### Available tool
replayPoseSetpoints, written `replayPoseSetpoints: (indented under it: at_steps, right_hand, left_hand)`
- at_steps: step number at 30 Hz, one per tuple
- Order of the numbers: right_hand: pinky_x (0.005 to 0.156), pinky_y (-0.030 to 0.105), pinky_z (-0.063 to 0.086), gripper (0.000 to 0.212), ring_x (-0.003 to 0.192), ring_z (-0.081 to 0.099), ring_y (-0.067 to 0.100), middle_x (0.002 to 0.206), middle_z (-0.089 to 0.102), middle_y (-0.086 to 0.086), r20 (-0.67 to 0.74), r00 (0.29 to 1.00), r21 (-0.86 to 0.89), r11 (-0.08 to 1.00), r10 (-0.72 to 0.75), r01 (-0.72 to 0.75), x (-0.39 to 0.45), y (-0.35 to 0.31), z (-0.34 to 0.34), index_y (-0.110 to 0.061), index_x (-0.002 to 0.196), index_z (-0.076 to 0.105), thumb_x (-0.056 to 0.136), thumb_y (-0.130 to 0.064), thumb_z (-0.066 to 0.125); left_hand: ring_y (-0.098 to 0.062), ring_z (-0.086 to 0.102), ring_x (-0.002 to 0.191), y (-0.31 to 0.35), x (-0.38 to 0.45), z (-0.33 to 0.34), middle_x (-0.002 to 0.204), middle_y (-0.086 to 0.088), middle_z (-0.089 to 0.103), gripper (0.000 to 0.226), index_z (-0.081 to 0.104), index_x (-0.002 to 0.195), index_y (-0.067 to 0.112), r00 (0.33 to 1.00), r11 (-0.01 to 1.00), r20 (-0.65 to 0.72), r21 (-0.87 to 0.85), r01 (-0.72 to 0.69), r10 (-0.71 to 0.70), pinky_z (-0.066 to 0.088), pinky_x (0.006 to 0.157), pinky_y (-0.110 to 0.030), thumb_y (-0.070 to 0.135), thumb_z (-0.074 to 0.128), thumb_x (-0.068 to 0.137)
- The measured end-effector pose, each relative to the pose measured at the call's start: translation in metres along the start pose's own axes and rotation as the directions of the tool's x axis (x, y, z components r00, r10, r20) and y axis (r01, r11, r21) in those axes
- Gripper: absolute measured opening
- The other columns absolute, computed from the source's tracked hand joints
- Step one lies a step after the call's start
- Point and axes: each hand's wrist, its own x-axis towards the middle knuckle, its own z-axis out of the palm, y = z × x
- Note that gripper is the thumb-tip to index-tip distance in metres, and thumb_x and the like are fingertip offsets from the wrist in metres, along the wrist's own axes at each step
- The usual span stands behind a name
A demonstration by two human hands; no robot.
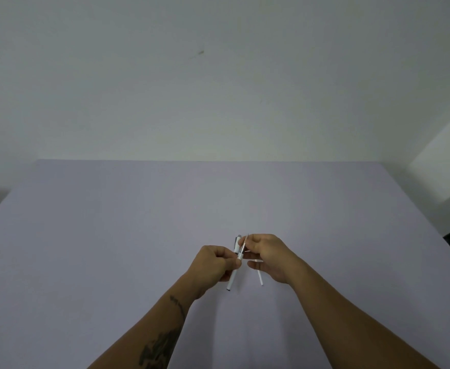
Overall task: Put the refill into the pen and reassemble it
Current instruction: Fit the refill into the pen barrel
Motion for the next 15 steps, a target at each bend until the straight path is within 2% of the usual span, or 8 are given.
replayPoseSetpoints:
  at_steps: [3,6,10,15]
  right_hand:
    - [0.077,0.033,0.054,0.024,0.103,0.069,0.023,0.110,0.074,0.010,0.030,1.000,0.014,1.000,0.011,-0.012,-0.0008,-0.0005,0.0011,-0.013,0.100,0.076,0.099,-0.015,0.052]
    - [0.078,0.034,0.053,0.018,0.098,0.068,0.022,0.109,0.074,0.007,0.052,0.998,0.006,1.000,0.020,-0.020,0.0000,0.0028,0.0019,-0.017,0.102,0.076,0.095,-0.022,0.060]
    - [0.076,0.033,0.053,0.020,0.090,0.067,0.020,0.098,0.073,0.007,0.022,1.000,0.009,1.000,0.016,-0.016,0.0021,0.0064,0.0046,-0.011,0.096,0.072,0.092,-0.029,0.064]
    - [0.075,0.031,0.055,0.022,0.090,0.066,0.017,0.101,0.073,0.008,-0.007,1.000,-0.026,1.000,-0.012,0.012,0.0011,0.0041,0.0042,-0.004,0.103,0.072,0.096,-0.019,0.058]
  left_hand:
    - [-0.022,0.065,0.072,-0.0019,-0.0005,-0.0006,0.076,-0.010,0.069,0.006,0.075,0.079,0.009,1.000,1.000,-0.021,0.028,-0.008,0.009,0.062,0.073,-0.034,0.010,0.071,0.084]
    - [-0.024,0.065,0.073,-0.0025,-0.0013,-0.0016,0.076,-0.010,0.069,0.006,0.075,0.081,0.008,0.999,0.998,-0.043,0.049,-0.029,0.031,0.061,0.077,-0.039,0.011,0.071,0.084]
    - [-0.022,0.064,0.070,-0.0025,-0.0019,-0.0012,0.072,-0.007,0.068,0.008,0.074,0.076,0.011,0.998,0.997,-0.051,0.068,-0.039,0.042,0.060,0.075,-0.037,0.011,0.071,0.084]
    - [-0.018,0.061,0.065,-0.0059,-0.0010,-0.0008,0.069,-0.005,0.067,0.008,0.074,0.073,0.013,0.996,0.994,-0.064,0.099,-0.047,0.054,0.058,0.071,-0.034,0.013,0.074,0.081]
